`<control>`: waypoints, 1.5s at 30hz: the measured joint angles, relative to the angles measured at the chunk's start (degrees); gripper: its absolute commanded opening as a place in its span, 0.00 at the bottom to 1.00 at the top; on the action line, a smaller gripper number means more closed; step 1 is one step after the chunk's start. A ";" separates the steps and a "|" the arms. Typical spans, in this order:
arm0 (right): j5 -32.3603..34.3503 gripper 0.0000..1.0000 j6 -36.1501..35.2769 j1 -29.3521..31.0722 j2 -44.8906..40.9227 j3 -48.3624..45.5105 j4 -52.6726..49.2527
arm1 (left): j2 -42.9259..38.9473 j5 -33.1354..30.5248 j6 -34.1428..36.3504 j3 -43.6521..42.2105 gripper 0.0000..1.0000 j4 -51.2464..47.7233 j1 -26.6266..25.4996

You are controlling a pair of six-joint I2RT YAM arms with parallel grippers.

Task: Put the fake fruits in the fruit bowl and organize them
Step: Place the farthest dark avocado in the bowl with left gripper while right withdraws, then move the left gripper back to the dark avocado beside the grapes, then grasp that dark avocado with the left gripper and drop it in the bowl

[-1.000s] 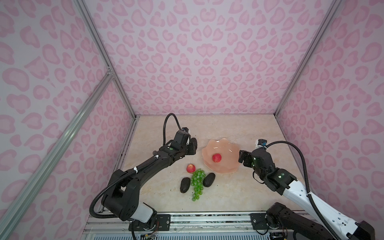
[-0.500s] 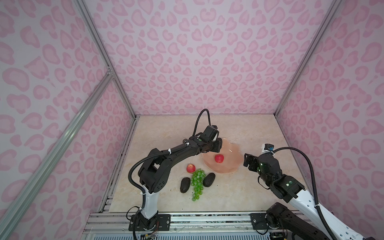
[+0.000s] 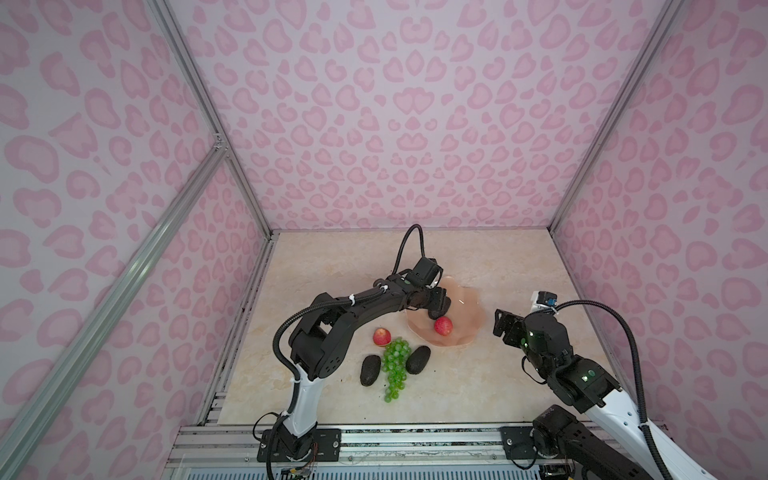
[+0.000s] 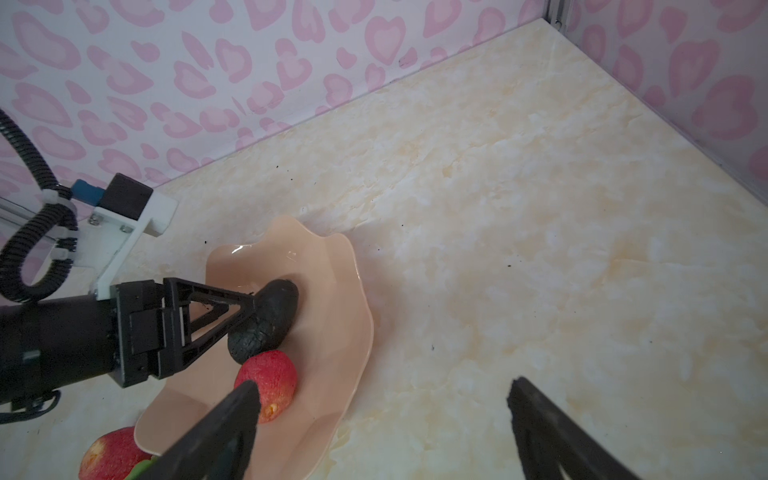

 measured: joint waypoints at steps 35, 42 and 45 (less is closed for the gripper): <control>-7.10 0.97 -4.85 0.07 17.70 2.12 13.31 | -59.10 -9.92 -12.37 -58.01 0.76 -8.07 -1.09; -6.99 0.97 -4.46 0.07 16.04 1.05 13.25 | -54.45 -8.41 -12.17 -59.14 0.56 -5.20 -1.92; -6.99 0.97 -4.44 0.07 15.85 0.72 13.38 | -54.75 -8.92 -12.17 -59.47 0.47 -5.18 -1.92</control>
